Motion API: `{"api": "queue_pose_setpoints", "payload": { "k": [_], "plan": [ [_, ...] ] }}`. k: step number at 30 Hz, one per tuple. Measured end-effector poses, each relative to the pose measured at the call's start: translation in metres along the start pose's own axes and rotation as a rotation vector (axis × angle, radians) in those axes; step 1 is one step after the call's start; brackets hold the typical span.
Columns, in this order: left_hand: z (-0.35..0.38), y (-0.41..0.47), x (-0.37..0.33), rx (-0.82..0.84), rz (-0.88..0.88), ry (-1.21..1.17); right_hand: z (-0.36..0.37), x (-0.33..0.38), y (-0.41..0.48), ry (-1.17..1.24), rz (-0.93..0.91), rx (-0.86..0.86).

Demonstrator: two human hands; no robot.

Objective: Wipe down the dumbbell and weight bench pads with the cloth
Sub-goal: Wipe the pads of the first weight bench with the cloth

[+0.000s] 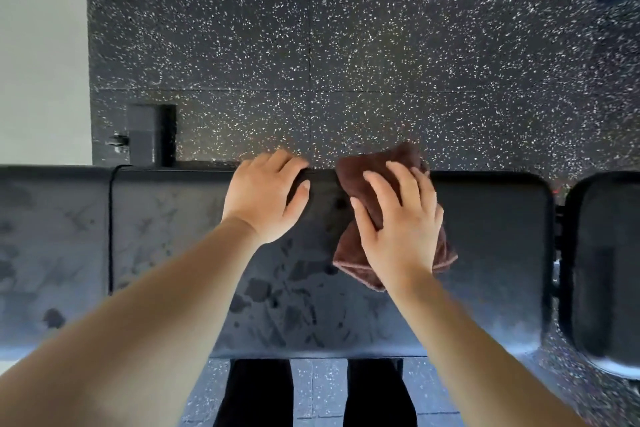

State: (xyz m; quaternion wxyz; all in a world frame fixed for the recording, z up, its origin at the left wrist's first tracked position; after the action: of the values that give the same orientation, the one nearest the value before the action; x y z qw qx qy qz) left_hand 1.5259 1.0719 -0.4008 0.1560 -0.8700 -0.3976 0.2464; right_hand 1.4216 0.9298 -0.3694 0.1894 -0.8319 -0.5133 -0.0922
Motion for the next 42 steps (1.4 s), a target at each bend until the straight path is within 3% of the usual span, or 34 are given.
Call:
{"api": "queue_pose_setpoints", "payload": {
  "k": [3, 11, 18, 25, 32, 42],
  "plan": [
    [0.0, 0.001, 0.0, -0.009, 0.009, 0.016, 0.004, 0.0, -0.017, -0.024, -0.011, -0.005],
    [0.005, 0.002, 0.001, 0.013, 0.022, 0.026, 0.003, 0.017, 0.038, -0.044, 0.089, -0.004],
    [0.005, 0.001, 0.002, -0.022, 0.038, 0.009, 0.012, 0.017, -0.04, -0.02, 0.104, -0.139],
    [0.008, -0.01, -0.001, -0.03, 0.071, 0.013, 0.025, 0.024, -0.089, 0.016, 0.249, -0.112],
    [0.046, -0.08, -0.01, -0.07, 0.058, -0.008, 0.018, 0.03, -0.011, 0.038, 0.216, -0.07],
    [0.073, -0.113, -0.035, -0.085, -0.063, -0.008, 0.023, -0.016, -0.143, 0.028, -0.028, -0.122]
  ]
}}
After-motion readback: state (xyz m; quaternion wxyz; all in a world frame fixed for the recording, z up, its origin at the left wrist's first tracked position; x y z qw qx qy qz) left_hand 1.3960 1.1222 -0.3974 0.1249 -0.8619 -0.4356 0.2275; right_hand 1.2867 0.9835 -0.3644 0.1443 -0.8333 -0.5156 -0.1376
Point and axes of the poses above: each hand's wrist, its own y-axis towards the middle knuckle, its own z-axis out of the palm, x = y × z, the point moved 10 cm from there along y, towards the middle knuckle, and after that the axes turned 11 degrees about x, right-handed, at the moved point
